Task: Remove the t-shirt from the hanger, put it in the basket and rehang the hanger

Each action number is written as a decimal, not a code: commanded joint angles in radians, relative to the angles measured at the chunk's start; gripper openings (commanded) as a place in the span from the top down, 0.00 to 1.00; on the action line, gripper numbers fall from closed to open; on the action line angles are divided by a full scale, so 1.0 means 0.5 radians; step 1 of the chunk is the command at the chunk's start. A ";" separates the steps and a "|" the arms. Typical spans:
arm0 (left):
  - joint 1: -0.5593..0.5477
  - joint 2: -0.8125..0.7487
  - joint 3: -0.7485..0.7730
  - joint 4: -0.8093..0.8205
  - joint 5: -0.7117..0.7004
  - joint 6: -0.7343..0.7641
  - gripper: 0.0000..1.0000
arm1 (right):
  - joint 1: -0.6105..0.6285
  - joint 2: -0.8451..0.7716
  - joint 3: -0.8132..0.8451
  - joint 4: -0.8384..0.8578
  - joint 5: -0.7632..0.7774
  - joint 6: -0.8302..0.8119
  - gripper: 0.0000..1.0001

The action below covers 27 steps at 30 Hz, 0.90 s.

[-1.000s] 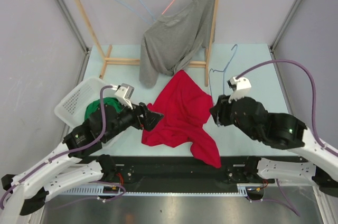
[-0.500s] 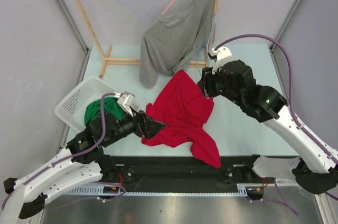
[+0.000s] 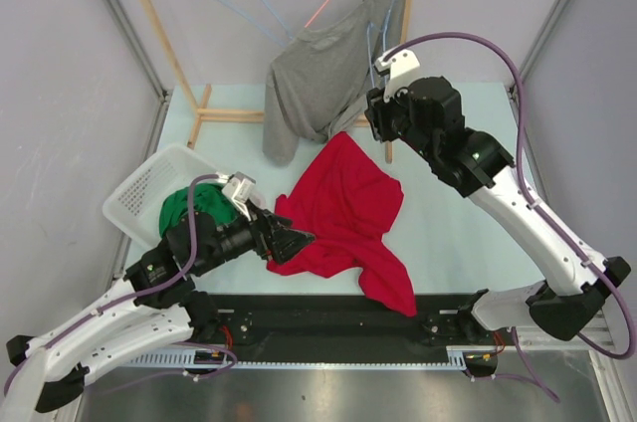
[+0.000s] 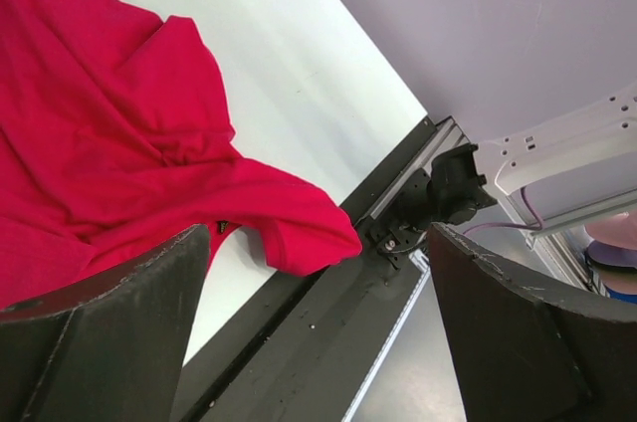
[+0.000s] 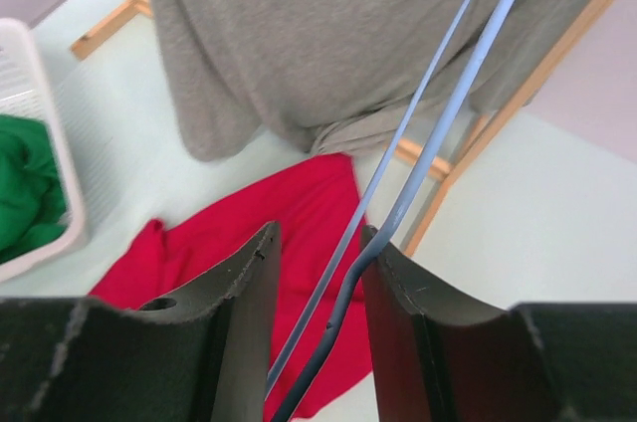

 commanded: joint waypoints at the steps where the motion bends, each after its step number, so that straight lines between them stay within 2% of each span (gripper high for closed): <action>1: 0.003 0.008 0.029 0.059 0.061 0.106 0.05 | -0.054 0.071 0.119 0.303 0.128 -0.203 1.00; 13: 0.003 0.041 0.051 0.041 0.100 0.244 0.04 | -0.158 0.280 0.232 0.561 0.230 -0.387 1.00; 27: 0.003 0.054 0.048 -0.002 0.100 0.324 0.03 | -0.312 0.433 0.248 0.847 0.076 -0.427 1.00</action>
